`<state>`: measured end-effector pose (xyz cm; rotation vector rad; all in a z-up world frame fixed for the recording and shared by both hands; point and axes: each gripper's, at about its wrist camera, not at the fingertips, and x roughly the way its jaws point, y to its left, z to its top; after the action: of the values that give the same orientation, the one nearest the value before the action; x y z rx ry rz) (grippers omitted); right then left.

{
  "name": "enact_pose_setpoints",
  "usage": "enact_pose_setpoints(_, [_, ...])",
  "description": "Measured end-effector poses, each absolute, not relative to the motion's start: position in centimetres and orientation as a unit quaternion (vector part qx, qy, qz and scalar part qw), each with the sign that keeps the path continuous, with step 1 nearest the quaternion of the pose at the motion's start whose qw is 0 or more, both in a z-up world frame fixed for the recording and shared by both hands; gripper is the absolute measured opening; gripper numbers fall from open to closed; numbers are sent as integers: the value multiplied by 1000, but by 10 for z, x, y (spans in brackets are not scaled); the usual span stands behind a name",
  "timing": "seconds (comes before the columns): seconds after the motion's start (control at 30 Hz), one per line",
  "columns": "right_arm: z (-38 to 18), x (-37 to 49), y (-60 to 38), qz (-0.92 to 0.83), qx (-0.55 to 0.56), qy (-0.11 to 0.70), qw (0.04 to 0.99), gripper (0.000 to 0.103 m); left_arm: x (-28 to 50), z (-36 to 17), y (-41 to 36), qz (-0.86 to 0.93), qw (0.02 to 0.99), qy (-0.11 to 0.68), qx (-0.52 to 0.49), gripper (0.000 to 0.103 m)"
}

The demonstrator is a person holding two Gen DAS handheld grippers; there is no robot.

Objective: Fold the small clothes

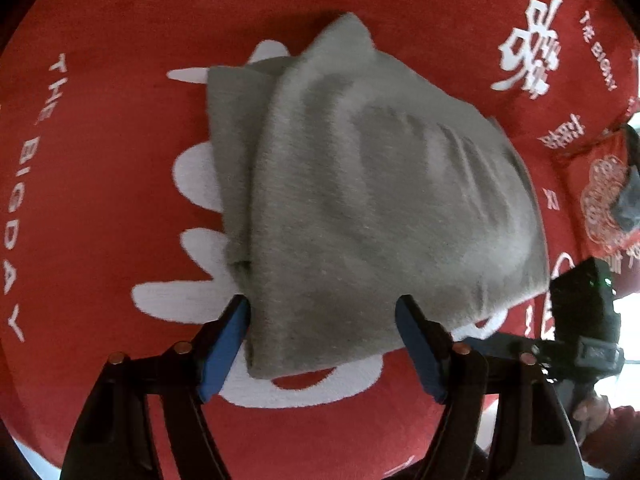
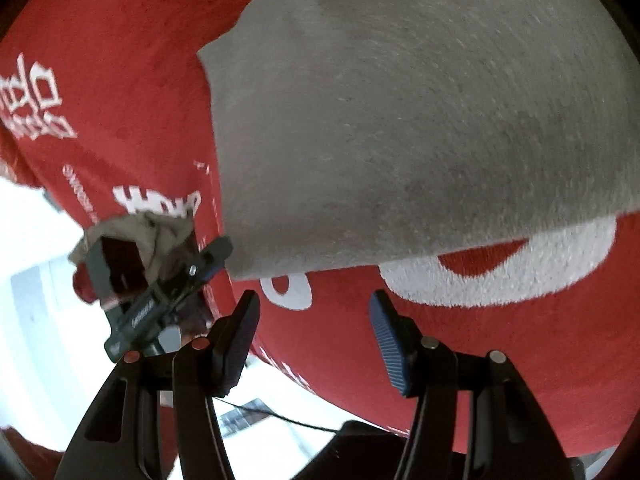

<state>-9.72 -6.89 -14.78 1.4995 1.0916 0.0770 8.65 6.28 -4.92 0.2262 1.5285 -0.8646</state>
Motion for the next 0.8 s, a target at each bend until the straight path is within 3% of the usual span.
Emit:
enact_pose_setpoints(0.1, [-152, -95, -73, 9, 657, 458, 599, 61, 86, -56, 61, -384, 615, 681, 106, 37])
enact_pose_setpoints(0.13, [-150, -87, -74, -1, 667, 447, 596, 61, 87, -60, 60, -387, 605, 688, 106, 13])
enact_pose_setpoints(0.17, [-150, -89, -75, -8, 676, 439, 592, 61, 87, -62, 61, -385, 601, 692, 109, 8])
enact_pose_setpoints(0.27, [-157, -84, -77, -27, 710, 416, 568, 56, 90, -58, 66, -388, 603, 689, 102, 8])
enact_pose_setpoints(0.3, [-157, -82, -78, -32, 714, 412, 565, 27, 90, -53, 71, -390, 607, 685, 102, 8])
enact_pose_setpoints(0.33, [-154, -79, -80, -37, 706, 417, 571, 8, 89, -47, 77, -390, 611, 681, 103, 7])
enact_pose_setpoints(0.53, [-122, -84, -76, -24, 617, 465, 634, 8, 79, -63, 110, -366, 609, 695, 109, 7])
enact_pose_setpoints(0.67, [-147, -87, -63, -39, 596, 507, 621, 3, 76, -72, 117, -358, 616, 695, 96, 7])
enact_pose_setpoints(0.8, [-152, -92, -61, -36, 608, 496, 619, 3, 69, -62, 112, -356, 632, 678, 119, 8])
